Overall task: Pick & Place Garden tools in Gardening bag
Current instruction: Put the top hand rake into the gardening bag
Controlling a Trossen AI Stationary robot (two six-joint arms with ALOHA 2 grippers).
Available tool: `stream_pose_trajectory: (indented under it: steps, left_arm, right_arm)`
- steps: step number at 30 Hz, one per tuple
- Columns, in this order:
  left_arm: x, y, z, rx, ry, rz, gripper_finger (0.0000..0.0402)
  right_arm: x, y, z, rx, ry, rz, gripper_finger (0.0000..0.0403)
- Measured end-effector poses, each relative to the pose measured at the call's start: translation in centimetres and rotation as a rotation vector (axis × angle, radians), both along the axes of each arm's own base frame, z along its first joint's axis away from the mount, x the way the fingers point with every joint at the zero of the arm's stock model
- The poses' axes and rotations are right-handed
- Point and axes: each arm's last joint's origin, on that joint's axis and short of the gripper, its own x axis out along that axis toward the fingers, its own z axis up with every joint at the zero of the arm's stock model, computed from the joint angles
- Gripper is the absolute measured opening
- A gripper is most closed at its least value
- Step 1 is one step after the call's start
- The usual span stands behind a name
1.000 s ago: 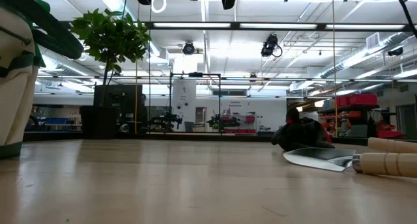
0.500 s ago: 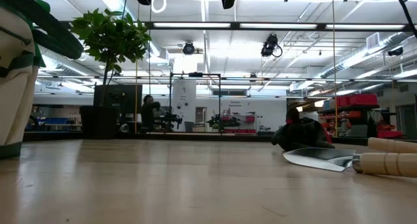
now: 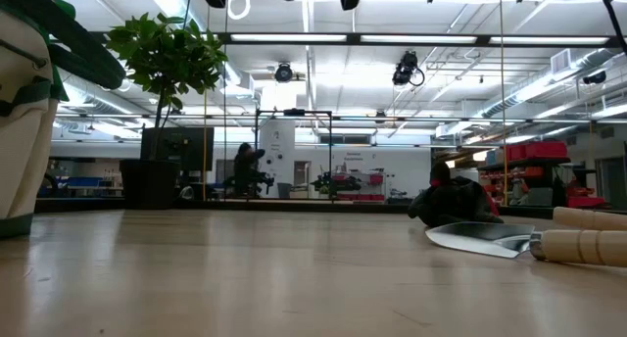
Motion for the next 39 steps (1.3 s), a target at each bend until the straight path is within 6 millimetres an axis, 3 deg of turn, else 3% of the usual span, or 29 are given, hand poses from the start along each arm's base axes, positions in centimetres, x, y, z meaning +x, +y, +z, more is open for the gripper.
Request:
stream_pose_trajectory:
  steps: [14,22,29,39]
  left_arm:
    - [-0.2,-0.5,0.1,-0.105,-0.012,-0.025,0.0078]
    - [-0.2,-0.7,0.4,-0.127,-0.039,-0.033,0.0074]
    - [-0.6,-0.7,0.7,-0.298,-0.056,-0.046,0.0073]
    - [-1.8,-0.7,1.7,-0.517,-0.099,-0.076,0.0077]
  right_arm:
    - [-5.3,-0.3,4.4,-0.312,-0.043,-0.118,0.0196]
    - [-8.0,-0.3,6.6,-0.474,-0.089,-0.175,0.0172]
    - [-8.6,0.0,7.1,-0.670,-0.114,-0.110,0.0133]
    - [-8.6,0.0,7.0,-0.955,-0.094,-0.059,0.0039]
